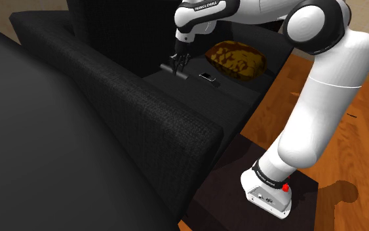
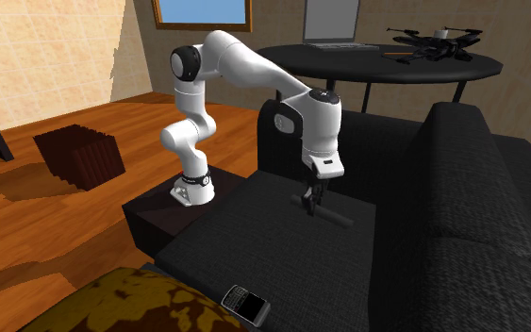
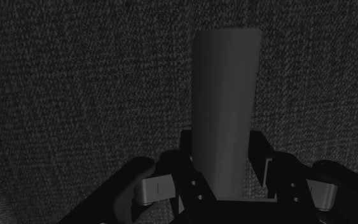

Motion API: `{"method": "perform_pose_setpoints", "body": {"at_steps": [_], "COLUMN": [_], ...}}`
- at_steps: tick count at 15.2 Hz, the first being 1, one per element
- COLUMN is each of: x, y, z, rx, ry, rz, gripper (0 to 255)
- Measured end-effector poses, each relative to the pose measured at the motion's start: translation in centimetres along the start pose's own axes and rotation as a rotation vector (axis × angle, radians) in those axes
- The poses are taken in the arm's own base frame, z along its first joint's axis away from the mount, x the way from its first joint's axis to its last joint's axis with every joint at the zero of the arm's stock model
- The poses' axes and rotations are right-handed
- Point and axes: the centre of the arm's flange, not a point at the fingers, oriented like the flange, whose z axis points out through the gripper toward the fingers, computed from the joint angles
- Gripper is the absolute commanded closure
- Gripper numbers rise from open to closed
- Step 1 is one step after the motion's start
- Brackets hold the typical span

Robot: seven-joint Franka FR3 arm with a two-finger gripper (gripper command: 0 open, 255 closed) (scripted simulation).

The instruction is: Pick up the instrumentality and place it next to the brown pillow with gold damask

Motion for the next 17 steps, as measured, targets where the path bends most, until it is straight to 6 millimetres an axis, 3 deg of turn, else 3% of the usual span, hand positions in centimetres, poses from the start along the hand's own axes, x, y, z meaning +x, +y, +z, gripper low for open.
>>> {"method": "perform_pose_setpoints", "body": {"at_steps": [17], "x": [0.0], "y": [-0.7], "z": [-9.0], "rx": [0.0], "ry": [0.0], "rz": [0.0], "gripper": [255]}}
